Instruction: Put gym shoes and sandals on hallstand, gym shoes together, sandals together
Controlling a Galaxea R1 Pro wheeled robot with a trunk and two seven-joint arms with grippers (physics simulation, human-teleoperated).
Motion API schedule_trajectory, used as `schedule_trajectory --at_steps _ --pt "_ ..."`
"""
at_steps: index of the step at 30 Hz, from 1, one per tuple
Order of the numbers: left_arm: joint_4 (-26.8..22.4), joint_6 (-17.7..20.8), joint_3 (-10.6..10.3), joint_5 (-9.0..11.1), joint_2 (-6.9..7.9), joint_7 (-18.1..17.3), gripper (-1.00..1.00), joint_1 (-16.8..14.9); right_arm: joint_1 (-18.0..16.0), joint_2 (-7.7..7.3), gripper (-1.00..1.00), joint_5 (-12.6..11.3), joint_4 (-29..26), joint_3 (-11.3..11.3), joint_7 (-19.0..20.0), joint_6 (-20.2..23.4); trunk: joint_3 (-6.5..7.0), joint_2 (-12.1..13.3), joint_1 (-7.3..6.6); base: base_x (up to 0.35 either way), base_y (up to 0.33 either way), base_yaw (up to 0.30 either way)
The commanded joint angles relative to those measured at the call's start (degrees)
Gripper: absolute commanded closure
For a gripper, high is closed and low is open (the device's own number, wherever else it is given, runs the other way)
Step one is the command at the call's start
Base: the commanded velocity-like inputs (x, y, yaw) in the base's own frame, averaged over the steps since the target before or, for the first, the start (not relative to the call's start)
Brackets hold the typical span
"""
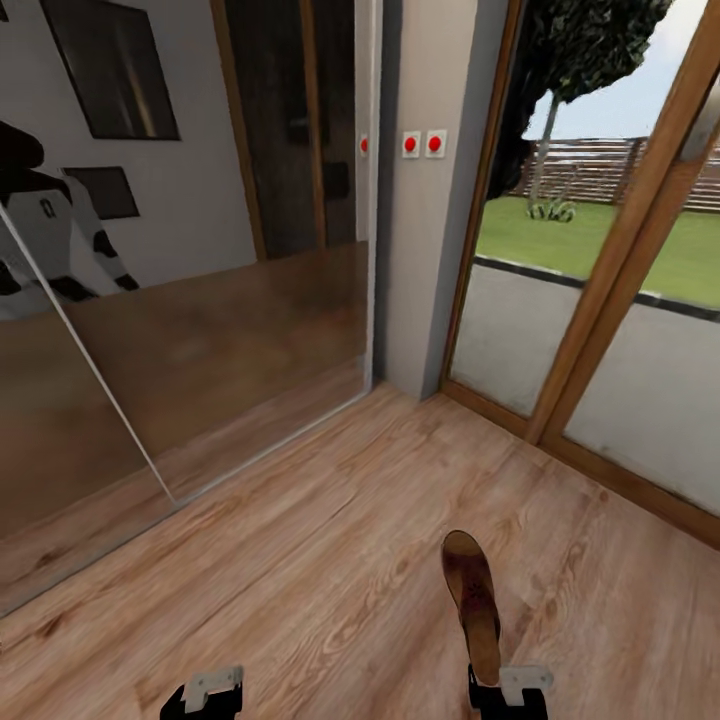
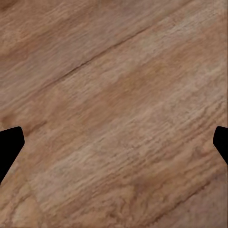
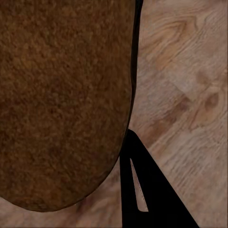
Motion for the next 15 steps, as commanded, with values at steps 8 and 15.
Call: schedule_trajectory --at_steps 8,15 --pt "0.1 -0.2 0.2 -0.5 -0.06 0.1 -1.0 0.0 0.0 -0.01 1.0 0.6 0.0 0.2 -0.6 0.0 0.29 0.0 0.02 0.321 -0.162 0.272" --pt "0.1 -0.2 0.2 -0.5 -0.06 0.1 -1.0 0.0 0.0 -0.01 1.0 0.6 0.0 0.2 -0.5 0.0 0.58 0.0 0.02 0.158 -0.086 0.272"
